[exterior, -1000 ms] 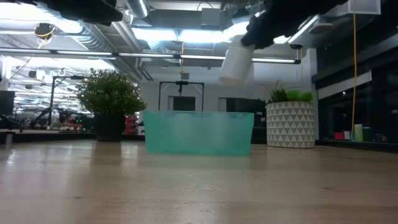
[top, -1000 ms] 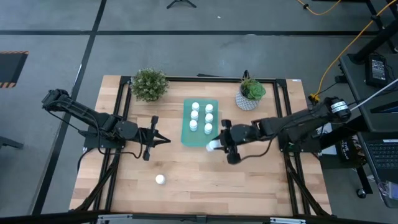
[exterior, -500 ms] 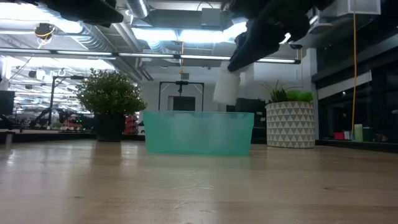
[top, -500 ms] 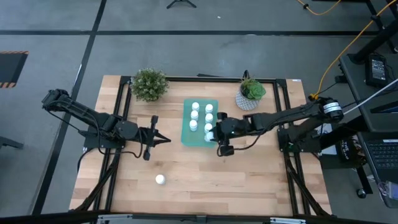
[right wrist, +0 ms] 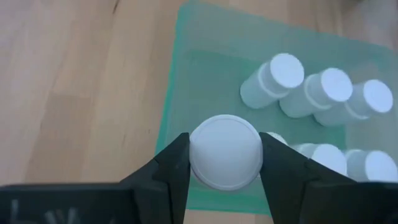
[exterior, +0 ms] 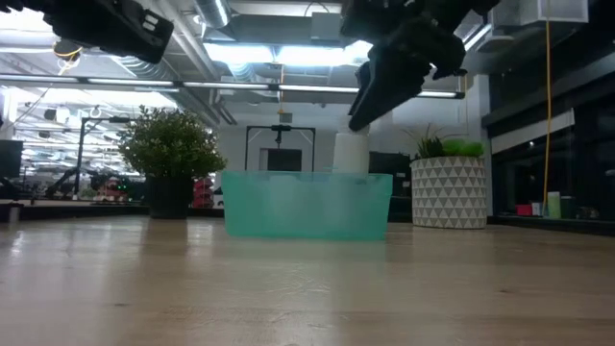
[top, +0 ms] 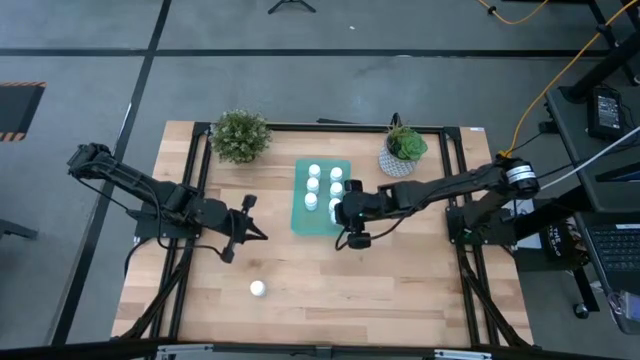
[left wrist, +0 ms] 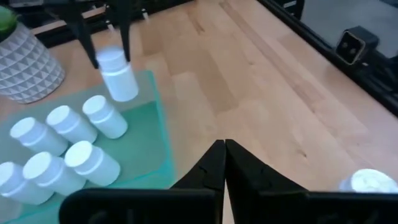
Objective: Pick and place pill bottles into a basket
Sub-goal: Put the white pill bottle into the green bin
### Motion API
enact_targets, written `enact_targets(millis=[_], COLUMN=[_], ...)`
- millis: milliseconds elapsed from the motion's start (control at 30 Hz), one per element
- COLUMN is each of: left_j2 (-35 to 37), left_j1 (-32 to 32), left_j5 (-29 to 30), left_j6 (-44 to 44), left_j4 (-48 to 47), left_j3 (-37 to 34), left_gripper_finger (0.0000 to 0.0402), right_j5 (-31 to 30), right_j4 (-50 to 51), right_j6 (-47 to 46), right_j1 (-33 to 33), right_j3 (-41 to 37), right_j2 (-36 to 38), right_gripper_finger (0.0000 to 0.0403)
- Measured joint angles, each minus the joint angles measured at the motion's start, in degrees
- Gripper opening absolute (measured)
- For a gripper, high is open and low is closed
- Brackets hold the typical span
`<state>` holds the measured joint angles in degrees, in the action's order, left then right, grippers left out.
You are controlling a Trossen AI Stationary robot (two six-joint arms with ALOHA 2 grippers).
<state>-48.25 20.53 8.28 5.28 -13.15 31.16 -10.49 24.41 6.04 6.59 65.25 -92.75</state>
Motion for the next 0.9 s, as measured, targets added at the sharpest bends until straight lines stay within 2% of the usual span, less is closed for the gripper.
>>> enact_targets(millis=[433, 900], left_j2=[-0.1, -0.1], left_j1=[0.0, 0.0], left_j5=[-2.0, -2.0], left_j6=[-0.1, -0.2], left_j4=[6.7, 9.1], left_j3=[-6.2, -7.3], left_gripper_finger=[0.0006, 0.0006], right_j5=[0.0, 0.1], right_j4=[-0.9, -3.1], right_j6=[-2.5, -6.0], right_j1=[0.0, -0.4], right_j3=[0.0, 0.0], right_j2=[-3.0, -6.5], right_gripper_finger=[0.0151, 0.0151])
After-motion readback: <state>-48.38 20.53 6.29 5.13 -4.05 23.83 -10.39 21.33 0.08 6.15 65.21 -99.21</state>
